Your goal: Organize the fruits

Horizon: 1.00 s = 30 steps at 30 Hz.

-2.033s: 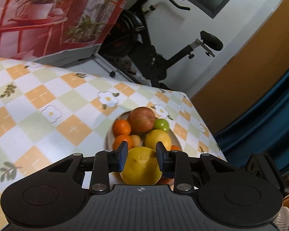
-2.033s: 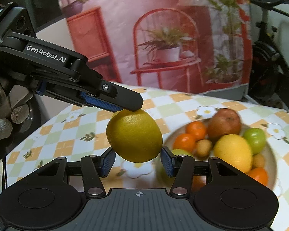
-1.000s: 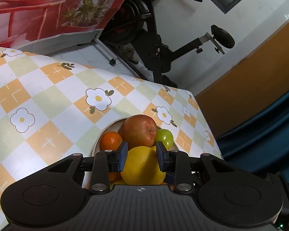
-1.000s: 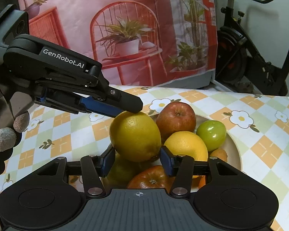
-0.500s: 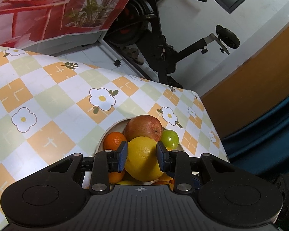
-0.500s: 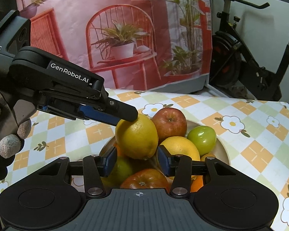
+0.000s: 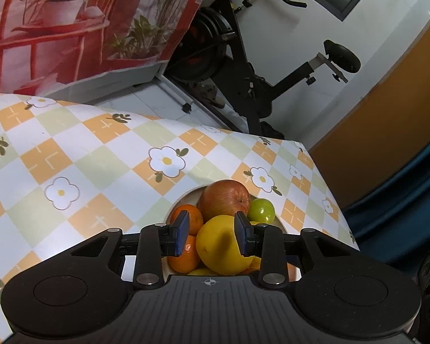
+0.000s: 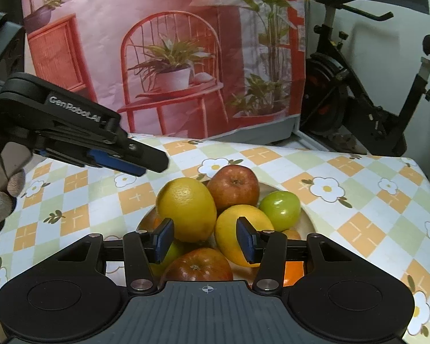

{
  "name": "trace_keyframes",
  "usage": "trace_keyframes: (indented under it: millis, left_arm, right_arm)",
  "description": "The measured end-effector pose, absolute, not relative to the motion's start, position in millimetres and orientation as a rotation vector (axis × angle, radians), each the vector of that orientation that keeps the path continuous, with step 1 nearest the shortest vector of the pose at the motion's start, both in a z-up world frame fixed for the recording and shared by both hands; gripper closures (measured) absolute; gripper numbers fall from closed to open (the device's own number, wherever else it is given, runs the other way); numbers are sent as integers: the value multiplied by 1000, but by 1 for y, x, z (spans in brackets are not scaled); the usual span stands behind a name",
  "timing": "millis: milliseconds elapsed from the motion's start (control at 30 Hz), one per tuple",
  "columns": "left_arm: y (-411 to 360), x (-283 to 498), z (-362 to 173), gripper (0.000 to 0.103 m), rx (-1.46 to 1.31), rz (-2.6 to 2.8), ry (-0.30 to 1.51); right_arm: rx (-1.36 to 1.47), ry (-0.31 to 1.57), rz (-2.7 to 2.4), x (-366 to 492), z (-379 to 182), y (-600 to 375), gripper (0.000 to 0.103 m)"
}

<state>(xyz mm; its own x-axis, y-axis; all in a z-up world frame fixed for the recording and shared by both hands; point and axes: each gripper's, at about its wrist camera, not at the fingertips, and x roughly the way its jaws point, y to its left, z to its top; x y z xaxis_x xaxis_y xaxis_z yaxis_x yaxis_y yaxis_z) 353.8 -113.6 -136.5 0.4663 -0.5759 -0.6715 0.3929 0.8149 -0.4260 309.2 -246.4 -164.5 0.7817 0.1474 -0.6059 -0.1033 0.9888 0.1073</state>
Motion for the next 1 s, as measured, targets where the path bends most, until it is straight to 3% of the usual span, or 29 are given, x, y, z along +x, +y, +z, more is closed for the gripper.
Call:
trace_keyframes:
  millis: [133, 233, 300, 333, 500, 667, 1000]
  left_arm:
    - [-110, 344, -128, 63, -196, -578, 880]
    - [-105, 334, -119, 49, -171, -558, 843]
    - [-101, 327, -111, 35, -147, -536, 811]
    - [-100, 324, -108, 32, -138, -530, 798]
    - [-93, 305, -91, 11, -83, -489, 729]
    - [-89, 285, -77, 3, -24, -422, 665]
    - [-79, 240, -51, 0, 9, -330, 539]
  right_arm:
    - [67, 647, 123, 302, -159, -250, 57]
    - [69, 632, 108, 298, -154, -253, 53]
    - [72, 617, 95, 295, -149, -256, 48]
    - [76, 609, 89, 292, -146, -258, 45]
    - [104, 563, 59, 280, -134, -269, 17]
    - [122, 515, 43, 266, -122, -277, 1]
    - [201, 467, 30, 243, -101, -292, 0]
